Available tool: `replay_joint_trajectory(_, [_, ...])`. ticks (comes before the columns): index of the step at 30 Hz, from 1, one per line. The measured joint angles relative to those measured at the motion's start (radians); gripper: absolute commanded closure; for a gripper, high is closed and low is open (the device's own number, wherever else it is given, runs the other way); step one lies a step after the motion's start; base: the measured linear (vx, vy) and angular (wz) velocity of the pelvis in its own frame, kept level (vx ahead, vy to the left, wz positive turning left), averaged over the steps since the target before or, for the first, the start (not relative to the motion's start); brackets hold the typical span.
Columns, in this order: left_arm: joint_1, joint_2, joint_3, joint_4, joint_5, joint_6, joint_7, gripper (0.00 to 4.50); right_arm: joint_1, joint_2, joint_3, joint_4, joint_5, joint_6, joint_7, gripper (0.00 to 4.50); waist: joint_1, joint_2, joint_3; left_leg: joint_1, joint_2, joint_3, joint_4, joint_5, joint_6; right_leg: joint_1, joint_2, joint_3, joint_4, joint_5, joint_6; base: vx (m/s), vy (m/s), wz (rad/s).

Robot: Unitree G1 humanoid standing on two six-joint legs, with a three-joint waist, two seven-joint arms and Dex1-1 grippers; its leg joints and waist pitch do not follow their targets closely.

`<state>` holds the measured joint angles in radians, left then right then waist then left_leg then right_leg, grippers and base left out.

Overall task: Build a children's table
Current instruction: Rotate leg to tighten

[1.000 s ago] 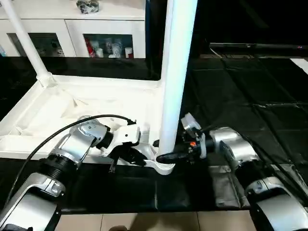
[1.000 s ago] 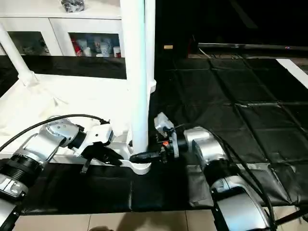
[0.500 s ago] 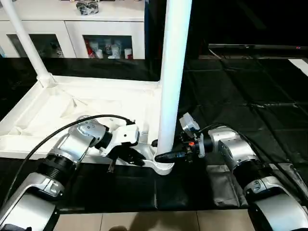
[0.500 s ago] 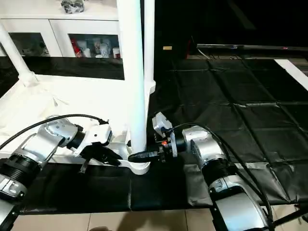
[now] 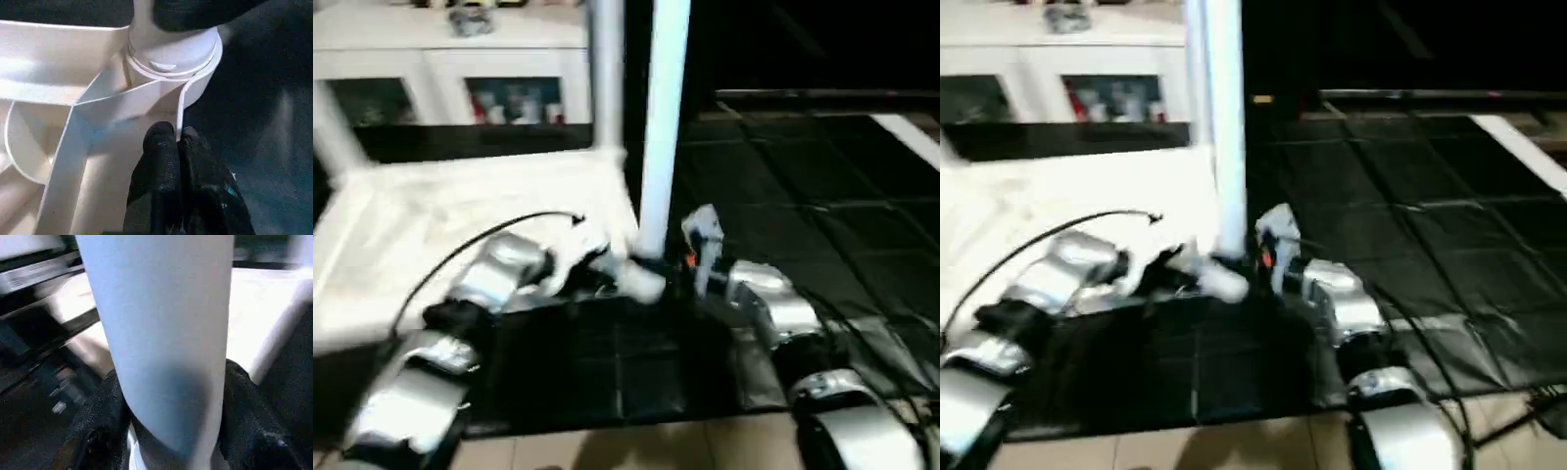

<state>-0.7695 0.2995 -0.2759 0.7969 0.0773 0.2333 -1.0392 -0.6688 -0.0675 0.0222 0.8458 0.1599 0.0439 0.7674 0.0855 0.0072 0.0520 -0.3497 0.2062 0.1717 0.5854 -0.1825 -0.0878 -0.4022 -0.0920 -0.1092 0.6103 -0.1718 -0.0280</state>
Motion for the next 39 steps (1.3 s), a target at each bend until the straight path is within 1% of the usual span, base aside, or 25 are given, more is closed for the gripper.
replay_joint_trajectory(3, [-0.047,-0.046,0.012,0.066,0.017,0.015,0.125,4.5,-0.07,0.068,-0.016,0.075,-0.04,-0.01,-0.259,2.45,-0.012,0.0,0.0,0.0,0.0,-0.001,-0.003,0.001,-0.002,-0.001,0.002,0.0,0.0,0.0,0.0,0.0,0.0,0.0])
replay_joint_trajectory(5, [-0.058,-0.06,0.018,0.083,0.019,0.018,0.16,4.5,-0.089,0.086,-0.016,0.099,-0.053,-0.019,-0.339,2.45,-0.015,0.0,0.0,0.0,0.0,-0.001,-0.005,0.001,-0.002,-0.002,0.002,0.0,-0.001,-0.001,0.001,0.0,0.0,0.0])
replay_joint_trajectory(6, [-0.061,-0.065,0.02,0.086,0.02,0.017,0.166,4.5,-0.089,0.09,-0.016,0.101,-0.055,-0.032,-0.359,2.12,-0.015,0.0,0.0,0.0,0.0,-0.001,-0.005,0.001,-0.002,-0.002,0.002,0.0,-0.001,-0.002,0.002,0.0,0.0,0.0])
replay_joint_trajectory(7, [-0.062,-0.067,0.022,0.088,0.02,0.014,0.169,4.5,-0.089,0.091,-0.017,0.102,-0.056,-0.036,-0.366,1.92,-0.015,0.0,0.0,-0.001,0.0,-0.001,-0.006,0.001,-0.002,-0.002,0.002,0.0,-0.002,-0.002,0.003,0.0,0.0,0.0])
replay_joint_trajectory(8, [-0.062,-0.067,0.023,0.09,0.021,0.009,0.169,4.5,-0.089,0.092,-0.019,0.102,-0.056,-0.037,-0.367,1.79,-0.015,0.0,0.0,-0.001,0.0,-0.001,-0.007,0.0,-0.002,-0.002,0.002,0.0,-0.002,-0.002,0.003,0.0,0.0,0.0])
replay_joint_trajectory(11, [-0.062,-0.069,0.023,0.091,0.027,-0.006,0.161,4.5,-0.076,0.095,-0.026,0.113,-0.057,-0.034,-0.368,1.66,-0.011,0.0,0.0,-0.001,0.0,0.0,-0.007,0.0,-0.001,-0.002,0.002,0.0,-0.003,0.001,-0.002,0.0,0.0,0.0])
replay_joint_trajectory(12, [-0.062,-0.068,0.023,0.093,0.029,-0.009,0.16,4.5,-0.076,0.095,-0.026,0.117,-0.058,-0.035,-0.366,1.39,-0.012,0.0,0.0,-0.002,0.0,0.0,-0.007,0.0,-0.001,-0.002,0.002,0.0,-0.003,0.001,-0.003,0.0,0.0,0.0])
replay_joint_trajectory(13, [-0.062,-0.066,0.023,0.093,0.032,-0.013,0.159,4.5,-0.075,0.094,-0.026,0.117,-0.058,-0.04,-0.359,1.39,-0.012,0.0,0.0,-0.001,0.0,0.0,-0.007,0.0,-0.001,-0.002,0.002,0.0,-0.003,0.001,-0.003,0.0,0.0,0.0])
replay_joint_trajectory(16, [-0.062,-0.056,0.021,0.094,0.034,-0.024,0.149,4.5,-0.064,0.074,-0.021,0.118,-0.062,-0.073,-0.299,1.05,-0.009,-0.001,0.001,-0.001,0.0,0.0,-0.008,0.0,-0.001,-0.003,0.002,0.0,-0.003,0.001,-0.003,0.0,0.0,0.0])
replay_joint_trajectory(18, [-0.062,-0.052,0.017,0.094,0.034,-0.039,0.132,4.5,-0.046,0.052,-0.011,0.117,-0.07,-0.098,-0.24,0.92,-0.006,-0.002,0.002,-0.002,0.0,0.0,-0.008,0.0,-0.001,-0.003,0.002,0.0,-0.004,0.001,-0.002,0.0,0.0,0.0])
replay_joint_trajectory(20, [-0.062,-0.042,0.012,0.094,0.033,-0.056,0.099,4.5,-0.023,0.009,-0.002,0.096,-0.061,-0.107,-0.141,0.73,-0.003,-0.002,0.002,-0.003,0.0,0.0,-0.008,-0.001,0.0,-0.004,0.002,0.0,-0.005,0.001,-0.003,0.0,0.0,0.0])
replay_joint_trajectory(21, [-0.062,-0.036,0.009,0.094,0.032,-0.062,0.079,4.5,-0.008,-0.014,0.007,0.084,-0.051,-0.109,-0.08,0.73,0.0,-0.003,0.002,-0.004,0.0,0.0,-0.008,-0.001,0.001,-0.004,0.002,0.0,-0.005,0.0,-0.003,0.0,0.0,0.0])
replay_joint_trajectory(22, [-0.061,-0.032,0.006,0.094,0.03,-0.064,0.066,4.5,0.003,-0.029,0.008,0.075,-0.045,-0.11,-0.042,0.51,0.001,-0.003,0.002,-0.004,0.0,0.0,-0.008,-0.001,0.001,-0.004,0.002,0.0,-0.005,0.0,-0.003,0.0,0.0,0.0])
replay_joint_trajectory(25, [-0.05,-0.009,0.0,0.081,0.025,-0.084,0.005,4.5,0.025,-0.096,0.022,0.036,-0.026,-0.106,0.109,0.47,0.004,-0.002,0.002,-0.005,0.001,0.001,-0.008,-0.001,0.002,-0.004,0.002,-0.001,-0.005,0.0,-0.003,0.0,0.0,0.0])
replay_joint_trajectory(28, [-0.024,0.022,-0.007,0.053,0.012,-0.106,-0.073,4.5,0.052,-0.169,0.033,0.012,-0.004,-0.093,0.263,0.12,0.014,-0.002,0.002,-0.006,0.001,0.001,-0.006,-0.001,0.002,-0.004,0.002,-0.001,-0.005,0.0,-0.004,0.0,0.0,0.0])
replay_joint_trajectory(31, [-0.007,0.058,-0.022,0.031,0.004,-0.131,-0.161,4.5,0.053,-0.223,0.034,-0.011,0.012,-0.074,0.388,0.04,0.018,-0.002,0.002,-0.005,0.001,0.001,-0.006,-0.002,0.002,-0.004,0.001,-0.001,-0.004,0.0,-0.004,0.0,0.0,0.0])
replay_joint_trajectory(34, [0.014,0.084,-0.036,0.007,-0.003,-0.172,-0.233,4.5,0.051,-0.26,0.037,-0.035,0.039,-0.047,0.482,0.04,0.028,-0.002,0.002,-0.002,0.001,0.0,-0.005,-0.001,0.001,-0.003,0.001,-0.001,-0.003,0.0,-0.004,0.0,0.0,0.0])
replay_joint_trajectory(37, [0.026,0.12,-0.063,-0.021,-0.004,-0.2,-0.311,4.5,0.051,-0.268,0.069,-0.072,0.054,-0.009,0.599,0.04,0.032,-0.002,0.002,-0.001,0.002,0.0,-0.005,-0.001,0.001,-0.003,0.001,-0.002,-0.003,0.0,-0.004,0.0,0.0,0.0])
replay_joint_trajectory(39, [0.043,0.142,-0.077,-0.058,-0.004,-0.212,-0.353,4.5,0.05,-0.264,0.096,-0.094,0.065,0.003,0.652,0.04,0.035,-0.002,0.002,-0.001,0.001,0.0,-0.005,-0.001,0.001,-0.003,0.001,-0.002,-0.003,0.0,-0.004,0.0,0.0,0.0])
